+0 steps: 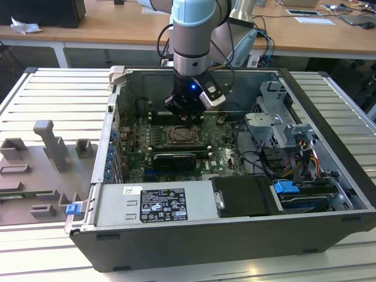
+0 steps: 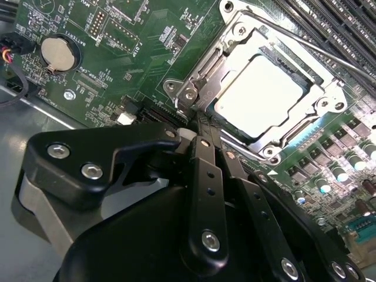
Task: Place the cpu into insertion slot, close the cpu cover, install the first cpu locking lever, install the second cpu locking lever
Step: 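Install the first cpu locking lever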
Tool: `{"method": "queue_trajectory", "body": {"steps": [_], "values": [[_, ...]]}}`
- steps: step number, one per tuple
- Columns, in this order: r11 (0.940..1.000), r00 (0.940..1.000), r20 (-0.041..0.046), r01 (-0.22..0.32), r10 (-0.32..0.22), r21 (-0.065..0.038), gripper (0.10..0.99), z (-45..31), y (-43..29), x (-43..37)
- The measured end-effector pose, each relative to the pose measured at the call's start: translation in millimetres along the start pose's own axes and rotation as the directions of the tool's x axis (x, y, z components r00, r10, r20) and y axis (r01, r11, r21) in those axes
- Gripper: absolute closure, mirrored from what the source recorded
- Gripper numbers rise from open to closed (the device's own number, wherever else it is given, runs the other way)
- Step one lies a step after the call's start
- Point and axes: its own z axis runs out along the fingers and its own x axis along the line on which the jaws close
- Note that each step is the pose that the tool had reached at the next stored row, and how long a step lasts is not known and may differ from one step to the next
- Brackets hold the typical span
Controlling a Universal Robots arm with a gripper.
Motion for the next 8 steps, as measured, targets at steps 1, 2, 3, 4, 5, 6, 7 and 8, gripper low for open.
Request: {"method": "queue_trajectory", "body": {"steps": [1, 2, 3, 4, 5, 6, 7, 8], "values": [[1.0000, 1.0000, -0.0007, 0.000, 0.000, 0.006, 0.980, 0.5, 0.0, 0.1], [1.0000, 1.0000, -0.0011, 0.000, 0.000, 0.008, 0.980, 1.1, -0.1, 0.1], [1.0000, 1.0000, -0.0013, 0.000, 0.000, 0.009, 0.980, 1.6, -0.2, 0.1], [1.0000, 1.0000, -0.0013, 0.000, 0.000, 0.009, 0.980, 1.9, -0.2, 0.1], [1.0000, 1.0000, -0.0014, 0.000, 0.000, 0.009, 0.980, 2.0, -0.2, 0.1], [1.0000, 1.0000, -0.0013, 0.000, 0.000, 0.008, 0.980, 2.2, -0.3, 0.0], [1.0000, 1.0000, -0.0008, 0.000, 0.000, 0.005, 0.980, 2.3, -0.3, -0.1], [1.0000, 1.0000, -0.0002, 0.000, 0.000, 0.001, 0.980, 2.4, -0.2, -0.1]]}}
